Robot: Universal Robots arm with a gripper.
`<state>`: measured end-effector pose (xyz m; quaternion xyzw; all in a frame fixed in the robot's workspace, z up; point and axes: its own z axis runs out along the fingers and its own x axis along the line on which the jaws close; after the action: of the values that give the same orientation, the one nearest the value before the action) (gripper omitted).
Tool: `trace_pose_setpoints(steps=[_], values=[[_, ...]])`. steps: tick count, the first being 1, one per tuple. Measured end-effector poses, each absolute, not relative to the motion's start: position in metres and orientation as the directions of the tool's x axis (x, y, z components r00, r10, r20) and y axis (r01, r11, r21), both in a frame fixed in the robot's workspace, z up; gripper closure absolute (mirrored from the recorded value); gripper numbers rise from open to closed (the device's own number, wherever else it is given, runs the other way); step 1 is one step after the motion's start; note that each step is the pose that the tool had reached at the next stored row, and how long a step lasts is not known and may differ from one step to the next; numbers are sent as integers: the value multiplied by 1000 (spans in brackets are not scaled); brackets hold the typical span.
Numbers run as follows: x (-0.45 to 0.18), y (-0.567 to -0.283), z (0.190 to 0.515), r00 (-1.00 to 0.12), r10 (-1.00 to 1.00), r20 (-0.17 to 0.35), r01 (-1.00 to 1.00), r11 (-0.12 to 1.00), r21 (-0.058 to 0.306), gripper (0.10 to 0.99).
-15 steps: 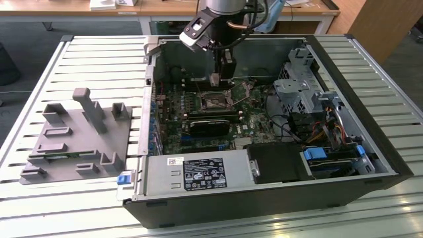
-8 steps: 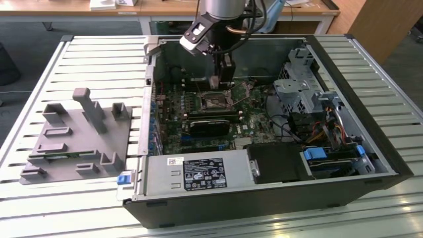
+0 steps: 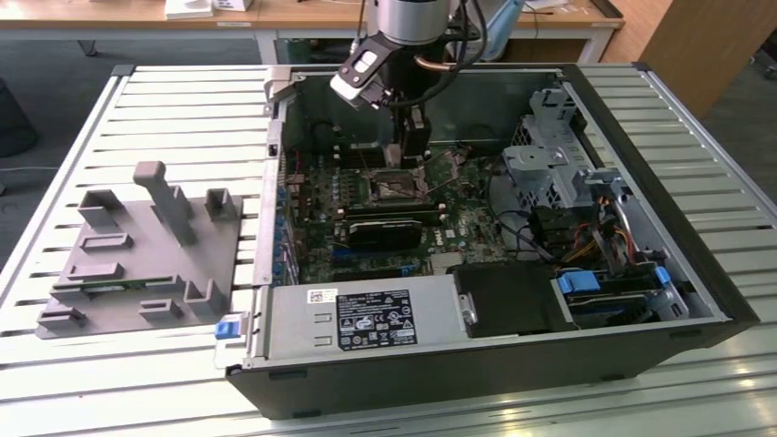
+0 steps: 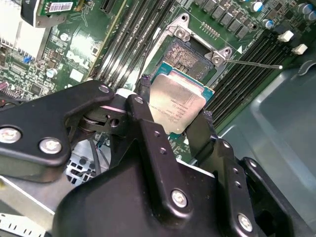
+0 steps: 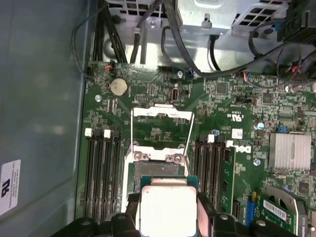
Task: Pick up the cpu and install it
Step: 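Place the cpu into insertion slot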
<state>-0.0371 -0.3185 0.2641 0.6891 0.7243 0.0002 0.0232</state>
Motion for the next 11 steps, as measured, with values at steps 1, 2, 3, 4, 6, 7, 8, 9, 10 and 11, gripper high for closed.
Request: trace_pose_setpoints(steps=[1,2,3,4,6,7,8,9,10,11], values=[[-37,-318,264,-49,998,-33,998,50,32,545],[-37,-318,263,-49,998,-33,998,50,32,545],[-37,-318,263,-49,998,-33,998,50,32,545],[-37,-318,263,-49,998,-33,998,50,32,545],[-37,-318,262,-49,998,-33,998,50,32,545],[-37,-318,262,-49,998,-33,998,50,32,545],[-37,-318,261,-49,998,-33,998,50,32,545],[-37,-318,261,-49,998,-33,998,50,32,545],[-37,-318,261,-49,998,-33,998,50,32,545],[-37,-318,260,-49,998,-33,998,50,32,545]])
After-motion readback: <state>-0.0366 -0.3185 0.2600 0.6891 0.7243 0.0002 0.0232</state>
